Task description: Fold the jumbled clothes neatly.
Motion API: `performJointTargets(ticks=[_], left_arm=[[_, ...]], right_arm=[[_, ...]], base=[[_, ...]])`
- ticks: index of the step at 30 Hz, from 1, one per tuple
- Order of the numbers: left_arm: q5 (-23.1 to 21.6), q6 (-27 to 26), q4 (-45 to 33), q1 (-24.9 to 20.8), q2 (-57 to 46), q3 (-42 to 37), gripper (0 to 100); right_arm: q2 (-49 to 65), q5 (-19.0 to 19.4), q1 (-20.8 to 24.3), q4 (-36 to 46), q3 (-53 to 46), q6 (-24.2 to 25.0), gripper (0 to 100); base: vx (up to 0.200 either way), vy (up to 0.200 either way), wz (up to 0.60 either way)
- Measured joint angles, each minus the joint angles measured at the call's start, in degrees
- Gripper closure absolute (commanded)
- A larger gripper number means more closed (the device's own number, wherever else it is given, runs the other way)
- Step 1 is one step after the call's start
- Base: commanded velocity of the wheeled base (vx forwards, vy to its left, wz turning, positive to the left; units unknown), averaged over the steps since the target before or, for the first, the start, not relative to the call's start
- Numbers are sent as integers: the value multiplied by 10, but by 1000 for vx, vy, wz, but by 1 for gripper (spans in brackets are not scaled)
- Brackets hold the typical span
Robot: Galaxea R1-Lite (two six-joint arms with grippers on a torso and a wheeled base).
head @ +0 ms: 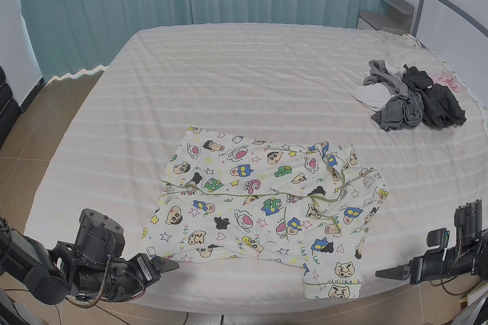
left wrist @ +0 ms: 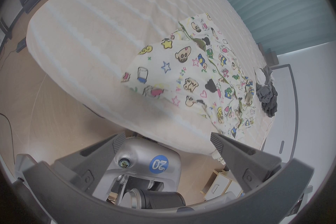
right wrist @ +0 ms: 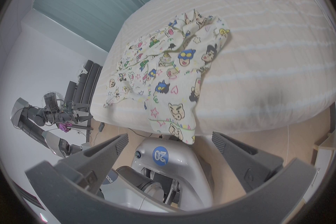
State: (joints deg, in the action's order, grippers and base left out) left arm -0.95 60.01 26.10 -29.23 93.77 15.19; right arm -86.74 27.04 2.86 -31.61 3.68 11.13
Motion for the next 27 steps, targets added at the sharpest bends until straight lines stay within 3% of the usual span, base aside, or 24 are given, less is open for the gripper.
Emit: performJointTargets(ticks=[7,13,22,27], left_arm=[[0,1,35,1,5,-7,0],[2,2,82,4,25,-17,0],[6,2,113,7,51,-25,0],[6,2,113,12,55,-25,0]], right_arm=[[-89,-10,27,-1,66,27,0],[-183,-61,72,-15,123,60,0],[-278,-96,134,-63,169,114,0],[-304,-128,147,-64,179,116,0]], base=[[0,0,0],[0,0,0],[0,0,0],[0,0,0]])
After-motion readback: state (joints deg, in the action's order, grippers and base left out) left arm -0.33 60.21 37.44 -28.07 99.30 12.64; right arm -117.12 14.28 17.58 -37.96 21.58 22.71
